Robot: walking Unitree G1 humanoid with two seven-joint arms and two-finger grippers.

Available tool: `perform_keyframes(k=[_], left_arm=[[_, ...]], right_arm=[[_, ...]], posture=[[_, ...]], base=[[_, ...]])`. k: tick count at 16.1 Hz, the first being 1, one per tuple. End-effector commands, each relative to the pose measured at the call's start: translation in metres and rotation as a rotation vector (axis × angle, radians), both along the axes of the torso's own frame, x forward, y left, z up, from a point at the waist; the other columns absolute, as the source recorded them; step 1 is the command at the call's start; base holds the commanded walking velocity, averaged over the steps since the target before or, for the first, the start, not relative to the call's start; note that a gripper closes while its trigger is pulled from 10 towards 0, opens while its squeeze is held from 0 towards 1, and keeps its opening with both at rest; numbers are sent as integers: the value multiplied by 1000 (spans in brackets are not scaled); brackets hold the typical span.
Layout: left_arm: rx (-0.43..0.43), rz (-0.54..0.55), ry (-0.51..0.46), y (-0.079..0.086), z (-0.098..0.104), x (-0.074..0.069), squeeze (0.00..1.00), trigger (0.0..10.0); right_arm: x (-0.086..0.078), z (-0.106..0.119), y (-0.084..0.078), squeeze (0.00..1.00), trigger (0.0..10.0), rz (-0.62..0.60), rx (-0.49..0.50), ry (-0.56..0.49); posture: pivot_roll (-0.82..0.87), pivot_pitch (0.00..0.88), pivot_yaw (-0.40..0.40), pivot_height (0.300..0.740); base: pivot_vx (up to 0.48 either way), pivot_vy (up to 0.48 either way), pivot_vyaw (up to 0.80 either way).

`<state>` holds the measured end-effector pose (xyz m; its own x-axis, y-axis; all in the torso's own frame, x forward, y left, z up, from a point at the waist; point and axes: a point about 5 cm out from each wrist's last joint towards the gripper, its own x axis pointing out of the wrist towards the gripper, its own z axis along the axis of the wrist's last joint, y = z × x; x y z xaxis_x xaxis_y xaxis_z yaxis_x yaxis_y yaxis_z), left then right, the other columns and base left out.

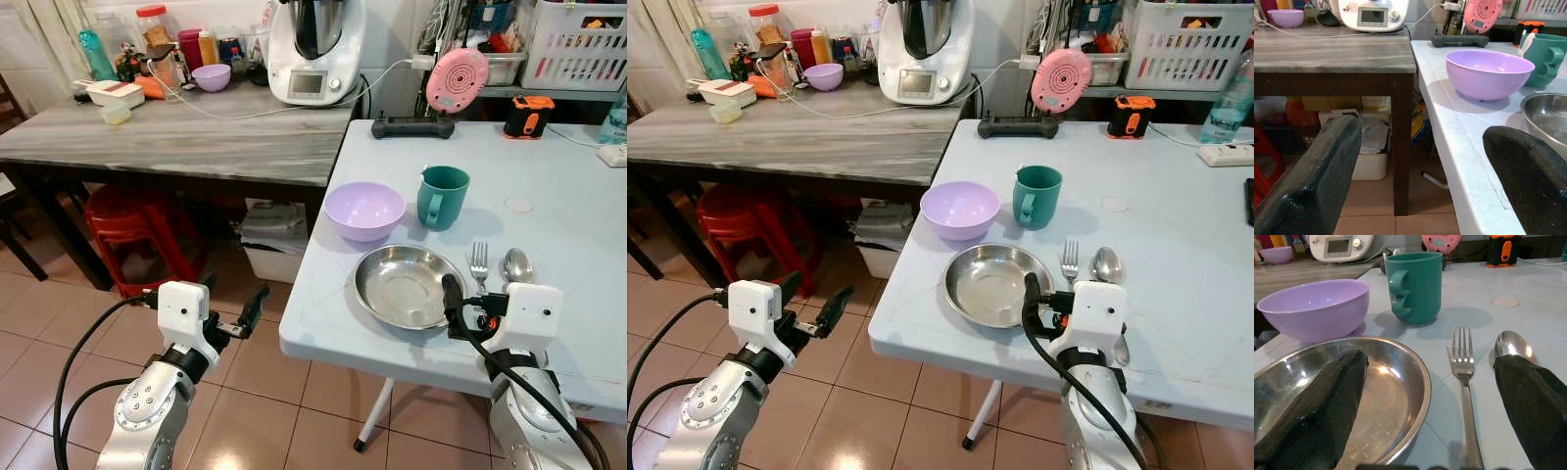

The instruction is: Setting the table

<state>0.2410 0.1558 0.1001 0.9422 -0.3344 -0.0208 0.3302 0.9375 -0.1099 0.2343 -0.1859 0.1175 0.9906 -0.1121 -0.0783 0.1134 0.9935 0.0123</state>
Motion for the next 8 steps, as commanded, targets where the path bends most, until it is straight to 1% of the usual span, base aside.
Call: perform_keyframes(k=[1,2,4,6,8], left_arm=[[7,6,-6,3,1,1,0,10000],[5,8,-7,3,1,1,0,10000],[0,12,-11,3,2,1,0,10000],[-4,18,-19,3,4,2,0,10000],[-5,19,-22,2,4,3,0,10000]], right_arm=[[1,-2,2,0,10000,5,8,17],[1,-2,1,0,10000,1,3,17],[1,4,2,0,10000,0,-49,-6],[4,9,3,0,10000,-15,-58,-24],[5,10,3,0,10000,-20,-54,-20]], posture=[[-64,0,82,740],[-64,0,82,740],[-65,0,80,740],[-65,0,79,740],[-69,0,78,740]], base=[[0,0,0],[0,0,0],[0,0,0],[0,0,0],[0,0,0]])
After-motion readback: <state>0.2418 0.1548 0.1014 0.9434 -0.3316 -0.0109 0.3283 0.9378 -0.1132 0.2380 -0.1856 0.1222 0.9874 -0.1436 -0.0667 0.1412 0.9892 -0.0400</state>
